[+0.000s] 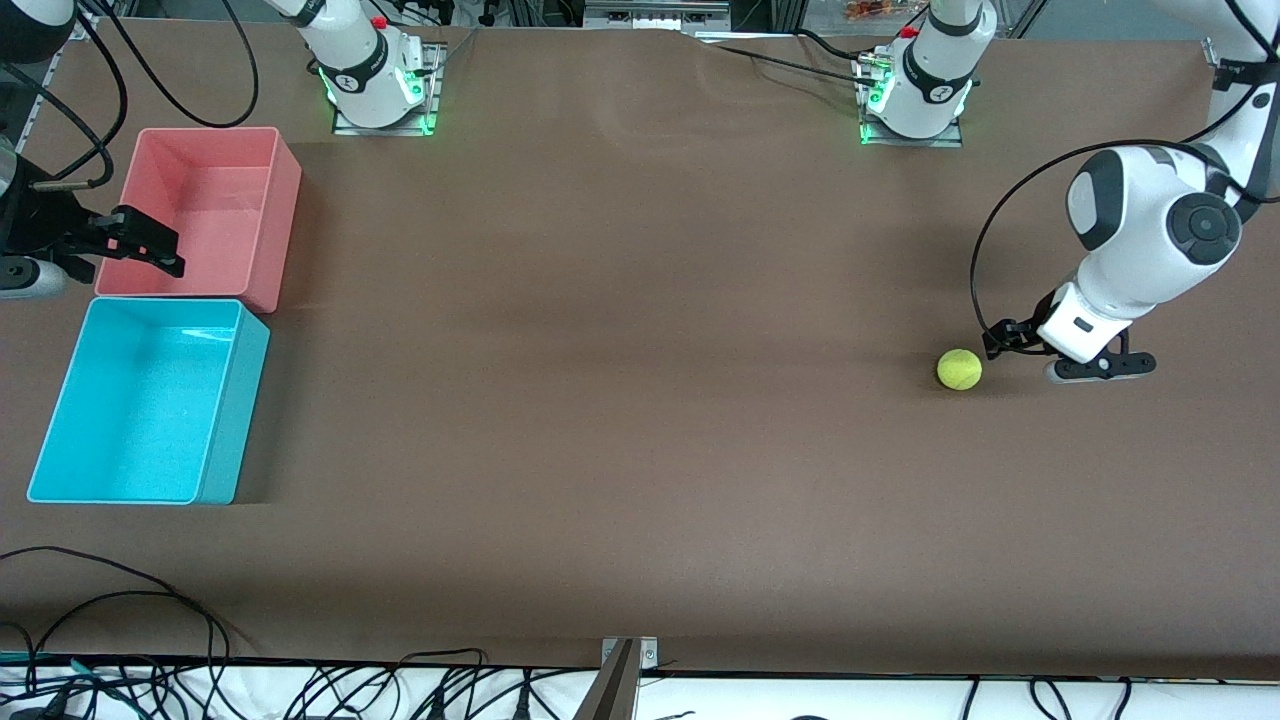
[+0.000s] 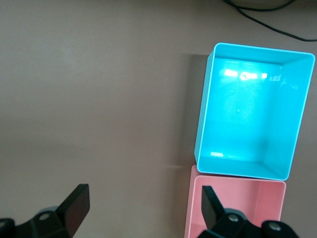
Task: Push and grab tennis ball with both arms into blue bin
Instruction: 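Lower the left gripper beside the tennis ball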
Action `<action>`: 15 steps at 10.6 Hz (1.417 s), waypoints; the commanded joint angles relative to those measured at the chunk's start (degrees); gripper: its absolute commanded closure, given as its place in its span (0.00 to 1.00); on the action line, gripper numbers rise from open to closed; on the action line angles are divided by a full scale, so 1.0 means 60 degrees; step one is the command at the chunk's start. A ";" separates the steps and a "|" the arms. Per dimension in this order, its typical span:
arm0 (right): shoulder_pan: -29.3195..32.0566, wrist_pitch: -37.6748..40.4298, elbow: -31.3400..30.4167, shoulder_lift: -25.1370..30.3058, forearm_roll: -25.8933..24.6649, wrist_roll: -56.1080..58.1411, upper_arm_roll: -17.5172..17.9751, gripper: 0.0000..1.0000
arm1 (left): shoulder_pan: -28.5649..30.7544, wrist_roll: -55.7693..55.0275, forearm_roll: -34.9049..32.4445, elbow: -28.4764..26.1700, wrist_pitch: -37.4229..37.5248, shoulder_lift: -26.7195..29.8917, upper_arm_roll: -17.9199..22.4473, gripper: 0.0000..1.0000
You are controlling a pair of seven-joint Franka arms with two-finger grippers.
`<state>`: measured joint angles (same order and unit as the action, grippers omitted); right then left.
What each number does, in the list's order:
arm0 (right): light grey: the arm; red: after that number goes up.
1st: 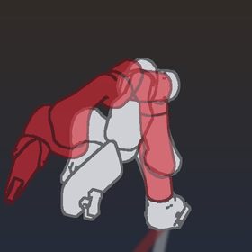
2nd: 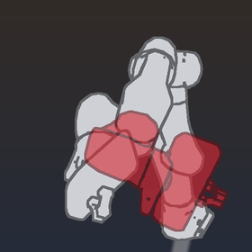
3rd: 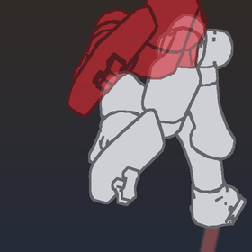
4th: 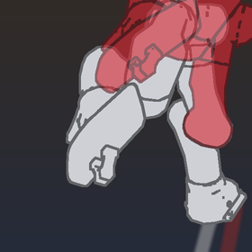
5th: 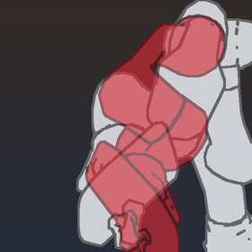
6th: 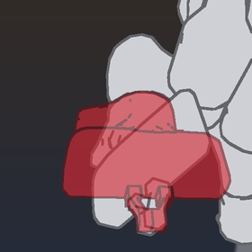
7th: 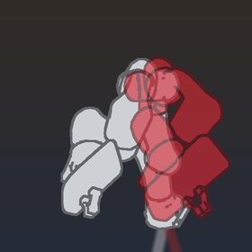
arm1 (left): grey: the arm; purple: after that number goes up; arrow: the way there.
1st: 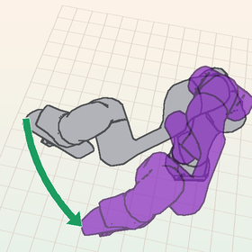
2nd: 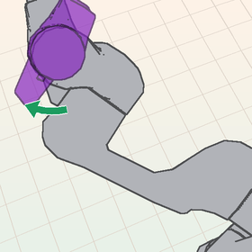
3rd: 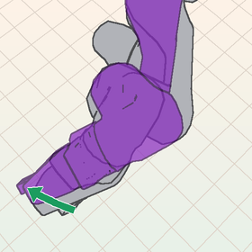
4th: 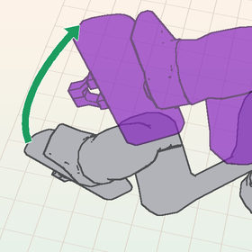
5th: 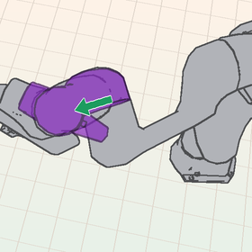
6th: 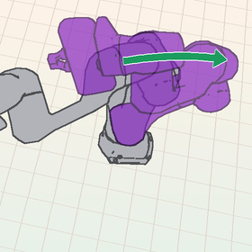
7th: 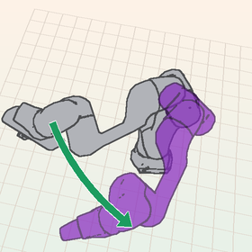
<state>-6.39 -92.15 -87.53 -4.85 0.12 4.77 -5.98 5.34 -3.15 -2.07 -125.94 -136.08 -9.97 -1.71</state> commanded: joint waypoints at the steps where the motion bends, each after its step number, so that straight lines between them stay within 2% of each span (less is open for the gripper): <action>1: 0.0040 0.0021 0.0160 -0.0042 0.0186 0.0158 0.0000 0.00 | 0.0033 0.0349 0.0125 -0.0002 -0.0332 -0.0417 -0.0008 0.39; 2: 0.0040 0.0007 0.0146 -0.0056 0.0185 0.0158 0.0000 0.00 | 0.0033 0.0363 0.0038 -0.0002 -0.0332 -0.0432 -0.0008 0.50; 3: 0.0055 -0.0022 0.0145 -0.0042 0.0185 0.0158 0.0000 0.00 | 0.0033 0.0784 -0.0123 -0.0002 -0.0332 -0.0490 -0.0008 0.67; 4: 0.0055 -0.0023 0.0145 -0.0056 0.0185 0.0172 -0.0015 0.00 | 0.0033 0.1818 -0.0356 0.0027 -0.0332 -0.0520 -0.0008 0.95; 5: 0.0055 -0.0023 0.0145 -0.0056 0.0185 0.0173 -0.0015 0.00 | 0.0062 0.3046 -0.0446 0.0042 -0.0332 -0.0578 -0.0008 1.00; 9: 0.0055 -0.0023 0.0145 -0.0056 0.0185 0.0173 -0.0015 0.00 | 0.0282 0.6507 -0.0300 0.0101 -0.0347 -0.0827 -0.0008 1.00; 13: 0.0069 -0.0023 0.0145 -0.0071 0.0200 0.0173 -0.0015 0.00 | 0.0662 1.1237 -0.0198 0.0130 -0.0975 -0.1237 -0.0008 1.00; 15: 0.0040 -0.0023 0.0160 -0.0130 0.0200 0.0158 0.0000 0.00 | 0.0692 1.3361 0.0225 0.0130 -0.1181 -0.1442 -0.0008 1.00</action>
<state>-6.36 -92.32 -87.54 -4.95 0.15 4.85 -6.02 8.96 63.46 -3.05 -125.98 -141.63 -16.53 -1.53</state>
